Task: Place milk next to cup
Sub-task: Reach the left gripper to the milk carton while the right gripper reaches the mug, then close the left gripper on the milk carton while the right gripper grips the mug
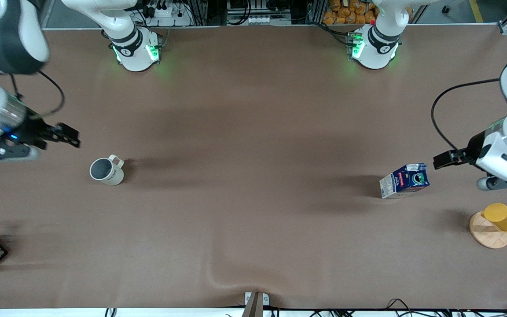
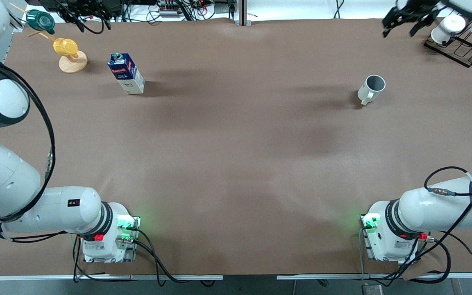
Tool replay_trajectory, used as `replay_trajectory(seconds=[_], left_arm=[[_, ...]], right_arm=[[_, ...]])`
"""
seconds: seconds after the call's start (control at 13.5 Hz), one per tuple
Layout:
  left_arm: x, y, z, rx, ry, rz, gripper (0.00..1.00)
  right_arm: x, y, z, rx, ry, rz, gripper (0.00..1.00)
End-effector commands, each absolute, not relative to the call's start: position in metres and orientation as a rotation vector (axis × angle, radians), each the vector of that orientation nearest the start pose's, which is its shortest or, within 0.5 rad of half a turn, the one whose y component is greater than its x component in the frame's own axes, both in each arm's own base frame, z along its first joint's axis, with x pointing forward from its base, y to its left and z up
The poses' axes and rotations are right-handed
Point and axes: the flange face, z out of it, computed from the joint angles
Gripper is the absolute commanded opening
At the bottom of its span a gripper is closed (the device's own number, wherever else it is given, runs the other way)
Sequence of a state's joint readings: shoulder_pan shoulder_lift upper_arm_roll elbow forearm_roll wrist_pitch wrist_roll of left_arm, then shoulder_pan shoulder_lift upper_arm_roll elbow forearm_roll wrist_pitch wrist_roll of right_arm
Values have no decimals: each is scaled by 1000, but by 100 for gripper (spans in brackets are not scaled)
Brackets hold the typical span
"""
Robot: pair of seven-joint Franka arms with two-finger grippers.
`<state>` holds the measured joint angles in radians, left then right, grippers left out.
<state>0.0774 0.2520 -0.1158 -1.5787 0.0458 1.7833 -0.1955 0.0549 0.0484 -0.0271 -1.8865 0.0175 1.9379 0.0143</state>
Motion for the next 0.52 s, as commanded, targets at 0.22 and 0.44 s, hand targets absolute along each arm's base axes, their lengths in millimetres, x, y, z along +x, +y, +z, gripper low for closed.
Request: replay_trajectory(seconds=[0.22,0.44], left_arm=[[645,-19,436,-3133,-263,41,100],[641,-23,406,-3138,-253,17,100]], right_arm=[[594,32,354,-3150,234,190,100],[596,29,341,-3156,236,188,100]])
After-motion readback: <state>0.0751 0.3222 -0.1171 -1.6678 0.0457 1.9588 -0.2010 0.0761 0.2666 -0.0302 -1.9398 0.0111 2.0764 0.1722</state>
